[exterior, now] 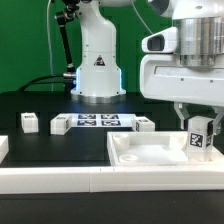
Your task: Assemble square table
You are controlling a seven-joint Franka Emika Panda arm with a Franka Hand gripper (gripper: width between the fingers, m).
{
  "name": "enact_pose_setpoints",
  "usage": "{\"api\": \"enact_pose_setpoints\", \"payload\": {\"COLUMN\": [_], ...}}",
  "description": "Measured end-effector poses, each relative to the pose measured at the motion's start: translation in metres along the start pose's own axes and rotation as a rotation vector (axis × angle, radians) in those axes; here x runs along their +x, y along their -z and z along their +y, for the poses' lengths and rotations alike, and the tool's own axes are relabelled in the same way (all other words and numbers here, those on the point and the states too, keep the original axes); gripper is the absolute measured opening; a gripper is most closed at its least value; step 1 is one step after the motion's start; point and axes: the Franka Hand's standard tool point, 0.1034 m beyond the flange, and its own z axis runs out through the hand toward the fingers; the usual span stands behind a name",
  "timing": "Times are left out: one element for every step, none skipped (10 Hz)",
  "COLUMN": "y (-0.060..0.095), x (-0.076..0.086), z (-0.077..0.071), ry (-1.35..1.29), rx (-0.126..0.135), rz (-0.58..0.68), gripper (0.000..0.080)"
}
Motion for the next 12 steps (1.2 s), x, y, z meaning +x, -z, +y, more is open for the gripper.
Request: {"api": "enact_pose_setpoints", "payload": {"y": [-0.0003,-0.0006,-0.0004,-0.0001,-0.0001,-0.0001,0.0000,0.0000,0.0000,-0.0002,-0.0003,-0.0003], "x": [-0.0005,-0.0011,-0.0024,-0.0025,-0.0026,-0.0038,-0.0043,-0.0038,-0.0041,-0.0063,-0.0071,-0.0072], "z": [-0.0002,-0.0001,-0.0005,-0.0014,-0.0020,-0.0030,-0.0036,-0.0034,-0.0038,-0.0051,-0.0056,-0.0057], "ry": [-0.087,-0.200,-0.300,-0.385,-0.492,-0.582,-0.654,-0.700,-0.778,-0.823,-0.819,-0.804], "rx": [0.007,0.024,0.035,0.056,0.072,0.078,0.082,0.086,0.090,0.090,0.090,0.091], "rz": [-0.005,-0.006,0.001,0.005,-0.013,-0.028,-0.040,-0.052,-0.067,-0.074,-0.075,-0.074], "gripper": [0.0293,0.0293,0.0293,0.0293,0.0293,0.0293,0.0293,0.0293,0.0293,0.0421,0.0421,0.0561]}}
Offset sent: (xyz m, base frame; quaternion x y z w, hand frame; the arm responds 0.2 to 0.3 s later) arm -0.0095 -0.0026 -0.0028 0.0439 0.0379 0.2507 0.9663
